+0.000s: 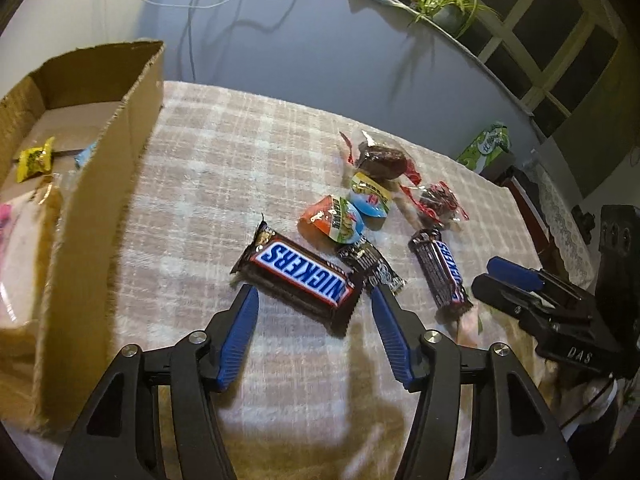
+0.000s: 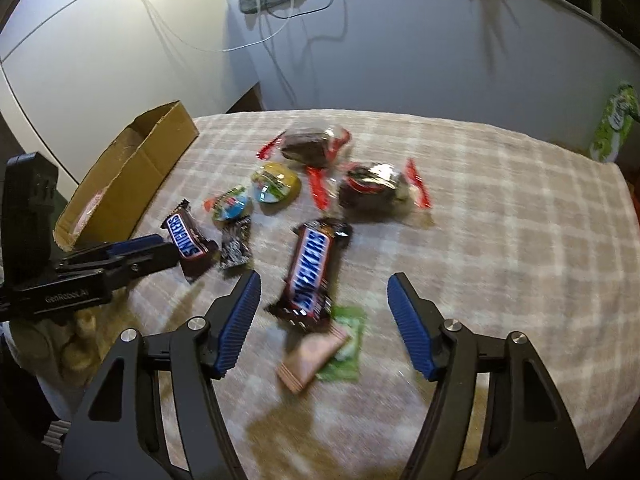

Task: Organize snacks
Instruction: 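Grasp the Snickers bar with the left gripper while the right gripper grasps another Snickers, then carry both Snickers bars toward the cardboard box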

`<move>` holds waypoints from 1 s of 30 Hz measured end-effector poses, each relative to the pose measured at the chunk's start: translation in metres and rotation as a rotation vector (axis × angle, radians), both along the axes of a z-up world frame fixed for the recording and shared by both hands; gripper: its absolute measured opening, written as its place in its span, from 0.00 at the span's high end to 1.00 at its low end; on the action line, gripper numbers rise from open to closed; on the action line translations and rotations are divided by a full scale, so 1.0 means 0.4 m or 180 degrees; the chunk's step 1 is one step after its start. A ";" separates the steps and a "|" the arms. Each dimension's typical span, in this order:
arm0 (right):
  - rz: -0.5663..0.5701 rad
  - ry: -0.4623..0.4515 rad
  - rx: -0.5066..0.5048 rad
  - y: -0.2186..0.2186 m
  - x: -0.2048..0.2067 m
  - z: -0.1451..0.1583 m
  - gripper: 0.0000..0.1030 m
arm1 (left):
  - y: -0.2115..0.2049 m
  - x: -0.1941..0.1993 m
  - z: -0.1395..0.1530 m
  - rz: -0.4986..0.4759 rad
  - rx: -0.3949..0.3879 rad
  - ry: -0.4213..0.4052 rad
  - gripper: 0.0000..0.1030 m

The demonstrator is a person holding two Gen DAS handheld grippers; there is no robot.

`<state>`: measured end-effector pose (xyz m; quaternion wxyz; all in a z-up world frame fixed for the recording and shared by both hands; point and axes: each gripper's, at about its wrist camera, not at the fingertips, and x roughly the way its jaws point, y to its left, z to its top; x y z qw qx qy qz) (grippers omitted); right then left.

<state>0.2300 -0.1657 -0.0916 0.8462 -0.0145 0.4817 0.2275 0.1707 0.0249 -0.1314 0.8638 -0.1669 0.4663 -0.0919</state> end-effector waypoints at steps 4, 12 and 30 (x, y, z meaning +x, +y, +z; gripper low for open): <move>0.0014 0.0032 -0.0033 0.026 0.029 -0.017 0.37 | 0.002 0.029 -0.007 0.0105 0.0032 0.0019 0.43; 0.0015 0.0107 -0.0115 0.055 0.057 -0.052 0.43 | -0.033 0.057 -0.011 0.0089 0.0341 -0.0063 0.43; 0.0027 0.0057 -0.0313 0.081 0.068 -0.068 0.71 | -0.035 0.037 -0.013 0.0087 0.0674 -0.0189 0.74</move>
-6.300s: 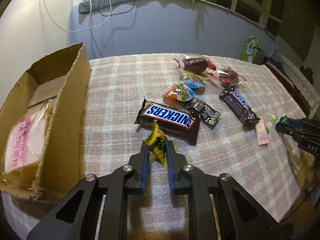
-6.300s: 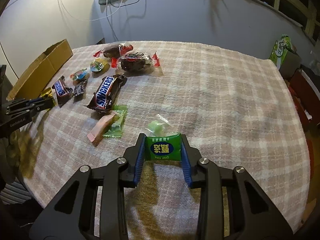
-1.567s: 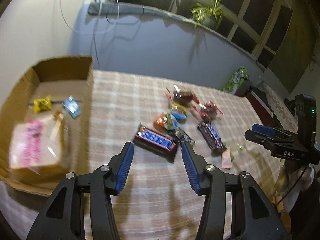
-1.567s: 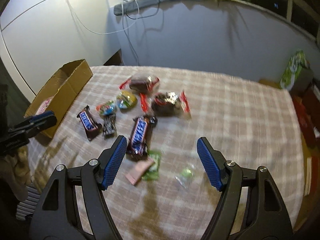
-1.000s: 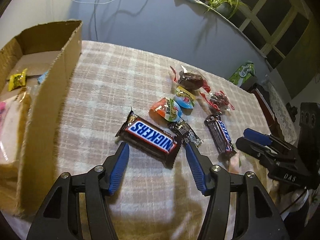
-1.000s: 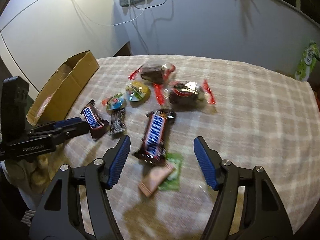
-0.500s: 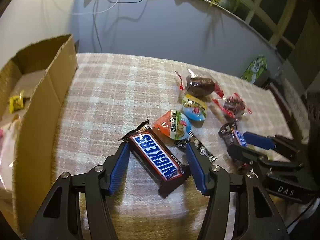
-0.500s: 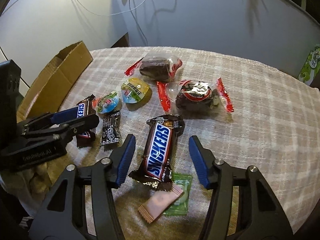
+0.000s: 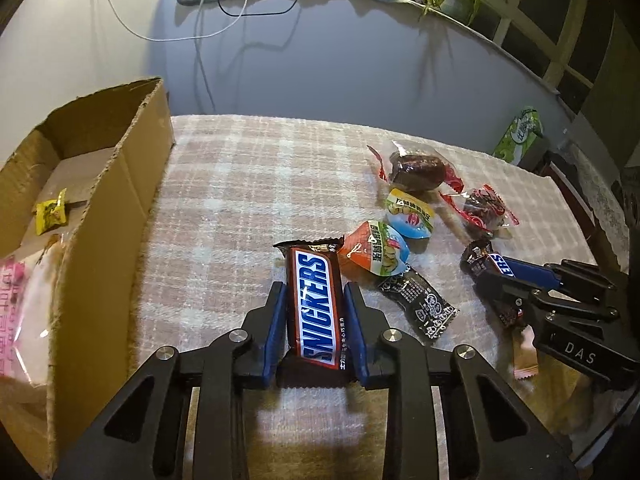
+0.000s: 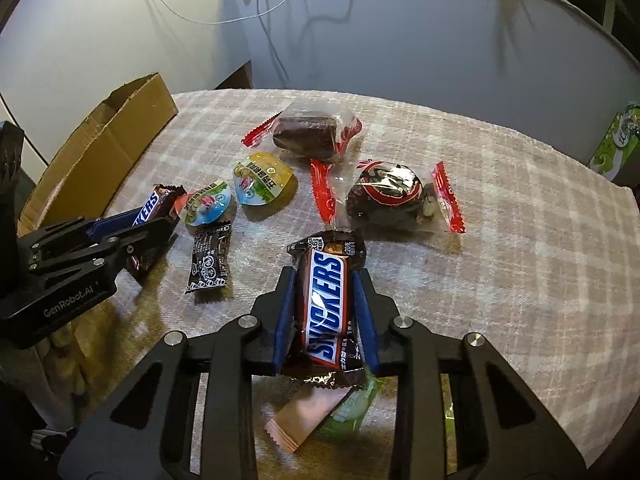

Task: Organize snacks
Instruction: 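Carry both Snickers bars toward the cardboard box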

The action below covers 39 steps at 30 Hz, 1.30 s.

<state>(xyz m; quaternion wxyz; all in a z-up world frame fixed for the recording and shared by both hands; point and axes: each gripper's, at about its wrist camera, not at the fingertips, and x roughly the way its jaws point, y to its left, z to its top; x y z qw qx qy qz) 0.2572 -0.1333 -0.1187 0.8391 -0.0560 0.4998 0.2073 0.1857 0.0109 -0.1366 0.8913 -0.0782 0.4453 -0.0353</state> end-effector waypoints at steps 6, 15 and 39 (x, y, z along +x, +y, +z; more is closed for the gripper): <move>-0.0048 -0.0009 0.0126 -0.018 -0.011 0.014 0.71 | 0.013 -0.020 0.019 0.0004 -0.0040 -0.0052 0.74; -0.0060 -0.0113 0.0238 -0.028 -0.047 0.073 0.71 | 0.028 -0.054 0.067 0.0001 -0.0130 -0.0196 0.74; 0.0368 -0.0437 0.0444 0.215 -0.076 0.224 0.71 | 0.223 -0.145 0.178 0.0397 -0.0163 -0.0554 0.74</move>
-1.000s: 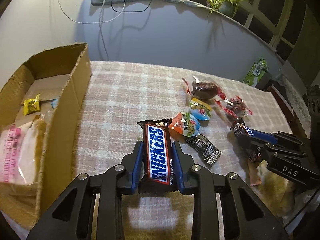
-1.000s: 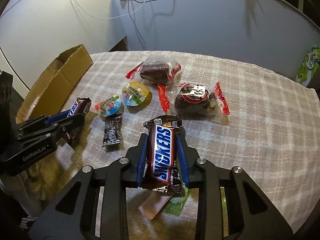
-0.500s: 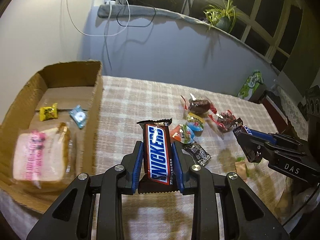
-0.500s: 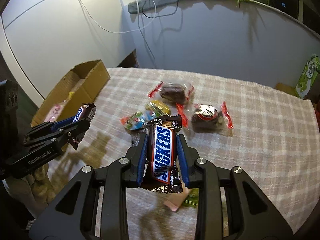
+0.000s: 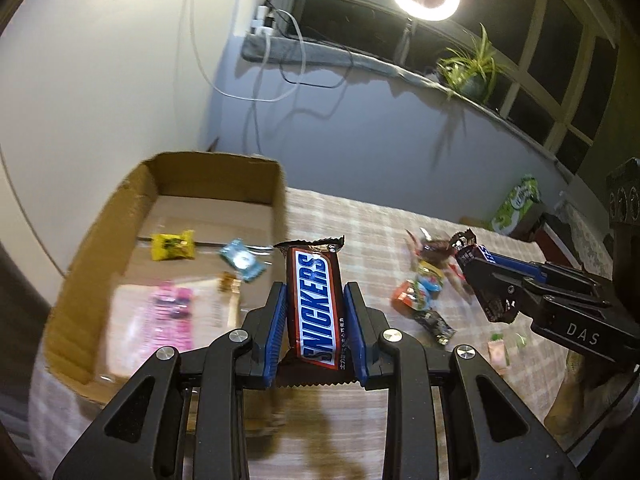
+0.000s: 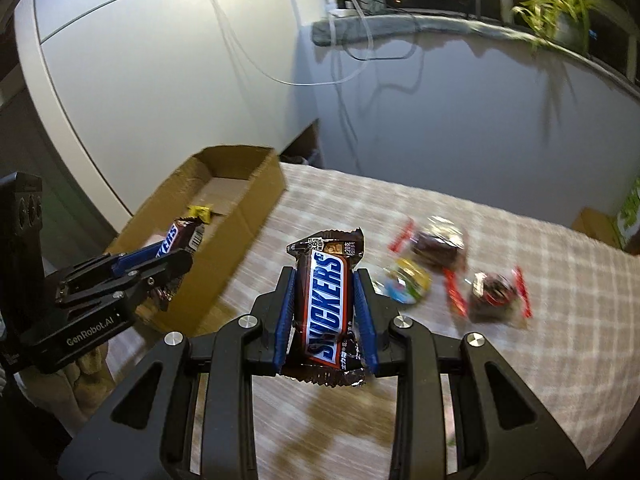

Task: Organize snacks
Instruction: 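Carry both Snickers bars toward the cardboard box, then open both grippers over the box to drop the Snickers bars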

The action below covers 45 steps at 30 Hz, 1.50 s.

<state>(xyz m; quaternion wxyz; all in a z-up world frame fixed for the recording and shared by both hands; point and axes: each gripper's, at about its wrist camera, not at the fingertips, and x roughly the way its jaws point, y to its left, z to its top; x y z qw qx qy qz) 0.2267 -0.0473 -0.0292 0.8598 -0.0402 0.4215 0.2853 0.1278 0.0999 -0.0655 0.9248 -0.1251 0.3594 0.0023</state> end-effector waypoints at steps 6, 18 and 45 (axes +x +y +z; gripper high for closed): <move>0.0197 -0.0050 0.0008 0.111 0.011 0.012 0.71 | 0.072 -0.013 0.005 0.0157 0.0005 -0.0012 0.74; 0.0549 -0.0026 -0.0030 0.317 0.047 -0.013 0.71 | 0.185 -0.019 -0.011 0.0400 -0.0009 0.0037 0.74; 0.0639 0.0048 -0.0016 0.408 0.093 -0.049 0.40 | 0.249 -0.012 -0.020 0.0658 -0.0087 0.0050 0.51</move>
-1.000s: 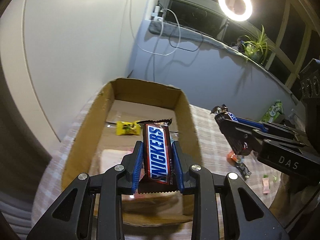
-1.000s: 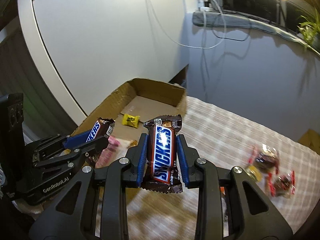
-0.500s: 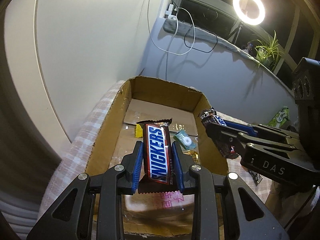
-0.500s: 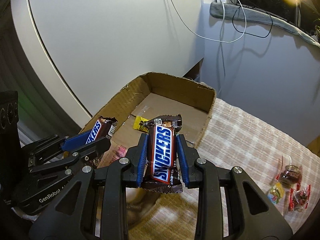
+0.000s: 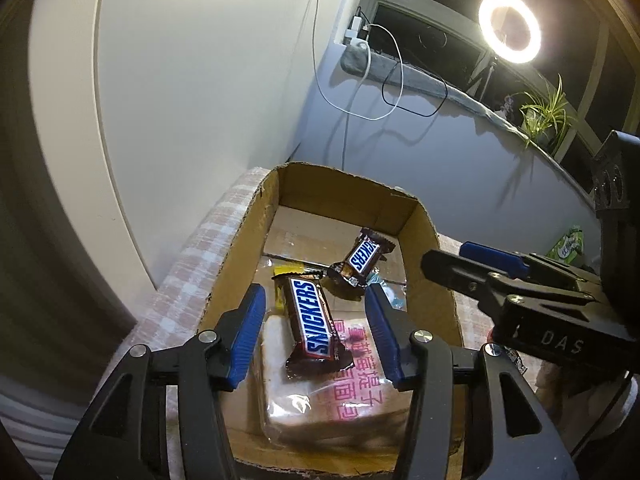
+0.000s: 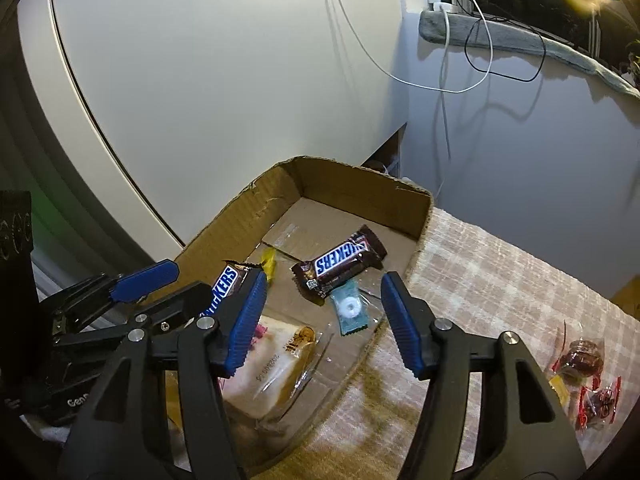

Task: Organize snacks
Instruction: 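Open both grippers over the box to drop the Snickers bars, then grasp the black-wrapped candy with the left gripper while the right gripper grasps the pink packet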

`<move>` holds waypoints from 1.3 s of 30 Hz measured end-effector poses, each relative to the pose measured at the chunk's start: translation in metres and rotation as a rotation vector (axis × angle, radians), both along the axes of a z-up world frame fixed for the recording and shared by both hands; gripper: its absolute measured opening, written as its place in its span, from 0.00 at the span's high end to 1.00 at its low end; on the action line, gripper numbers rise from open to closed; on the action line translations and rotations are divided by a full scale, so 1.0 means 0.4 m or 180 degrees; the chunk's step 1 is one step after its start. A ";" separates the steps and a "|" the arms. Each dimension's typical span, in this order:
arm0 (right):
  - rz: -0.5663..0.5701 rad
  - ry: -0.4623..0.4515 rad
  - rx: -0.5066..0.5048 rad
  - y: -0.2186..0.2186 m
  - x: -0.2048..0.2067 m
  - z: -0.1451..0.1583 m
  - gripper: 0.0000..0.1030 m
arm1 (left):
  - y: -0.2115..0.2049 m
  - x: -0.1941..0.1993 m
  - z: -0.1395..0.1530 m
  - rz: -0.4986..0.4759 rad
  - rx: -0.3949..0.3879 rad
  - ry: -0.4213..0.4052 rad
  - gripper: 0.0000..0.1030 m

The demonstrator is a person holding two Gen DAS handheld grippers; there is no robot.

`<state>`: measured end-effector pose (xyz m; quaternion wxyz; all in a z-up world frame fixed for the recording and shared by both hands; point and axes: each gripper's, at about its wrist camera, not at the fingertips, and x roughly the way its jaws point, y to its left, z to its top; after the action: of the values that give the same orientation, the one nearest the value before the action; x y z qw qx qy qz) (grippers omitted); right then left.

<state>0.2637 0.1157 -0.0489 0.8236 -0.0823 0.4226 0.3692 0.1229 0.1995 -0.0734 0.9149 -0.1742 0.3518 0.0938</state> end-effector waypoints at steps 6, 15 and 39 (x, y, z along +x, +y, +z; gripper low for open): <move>-0.0055 -0.0050 -0.0010 -0.031 -0.007 0.015 0.35 | -0.007 -0.010 0.011 -0.0002 0.0008 -0.0030 0.51; -0.0197 -0.0187 -0.0014 -0.162 -0.053 0.064 0.28 | -0.066 -0.043 0.035 -0.0147 -0.0018 -0.0135 0.51; -0.1244 0.0100 -0.0276 -0.776 -0.216 -0.048 0.08 | -0.417 0.022 -0.031 -0.1262 -0.0205 0.0137 0.50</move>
<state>0.1773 -0.1947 -0.0682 0.8686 -0.0283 0.4588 0.1851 0.1316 0.0328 -0.0856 0.9017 -0.1286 0.4015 -0.0958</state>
